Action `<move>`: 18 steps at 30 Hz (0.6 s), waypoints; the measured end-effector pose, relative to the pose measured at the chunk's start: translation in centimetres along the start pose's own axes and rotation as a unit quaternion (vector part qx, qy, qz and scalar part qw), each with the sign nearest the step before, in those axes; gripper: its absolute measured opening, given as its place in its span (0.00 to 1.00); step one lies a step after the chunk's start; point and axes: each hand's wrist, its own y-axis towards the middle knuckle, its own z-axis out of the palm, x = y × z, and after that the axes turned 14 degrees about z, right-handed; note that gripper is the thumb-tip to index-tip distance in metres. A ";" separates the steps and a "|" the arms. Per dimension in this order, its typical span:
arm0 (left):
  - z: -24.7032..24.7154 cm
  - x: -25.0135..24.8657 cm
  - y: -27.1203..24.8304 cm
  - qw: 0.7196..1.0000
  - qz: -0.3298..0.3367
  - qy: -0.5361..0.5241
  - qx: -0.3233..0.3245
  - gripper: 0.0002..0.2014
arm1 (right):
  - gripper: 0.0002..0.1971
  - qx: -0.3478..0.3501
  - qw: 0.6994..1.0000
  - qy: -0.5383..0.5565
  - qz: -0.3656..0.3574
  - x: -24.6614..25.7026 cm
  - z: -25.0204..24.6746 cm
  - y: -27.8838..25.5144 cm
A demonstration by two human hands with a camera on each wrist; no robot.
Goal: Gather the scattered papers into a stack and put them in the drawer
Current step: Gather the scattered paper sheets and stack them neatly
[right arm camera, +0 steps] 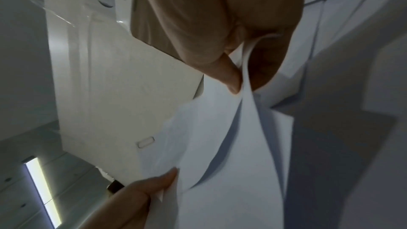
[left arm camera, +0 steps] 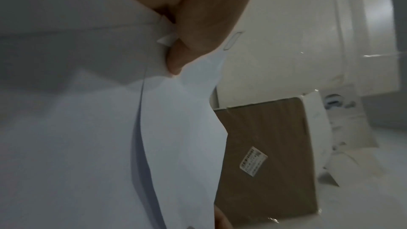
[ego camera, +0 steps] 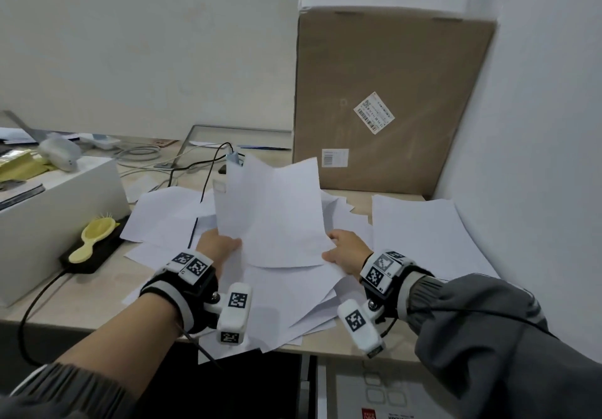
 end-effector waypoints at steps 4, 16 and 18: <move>-0.5 -5.0 0.7 0.989 0.100 -0.105 -0.021 0.11 | 0.17 -0.050 0.988 0.128 -0.068 2.6 -1.9 -0.8; 0.1 -8.1 1.1 0.950 0.119 -0.286 0.039 0.12 | 0.12 -0.034 0.950 0.302 -0.071 6.3 -3.0 0.3; 0.0 -8.8 1.3 0.948 0.130 -0.288 0.036 0.14 | 0.12 -0.061 0.948 0.298 -0.092 6.7 -2.9 0.4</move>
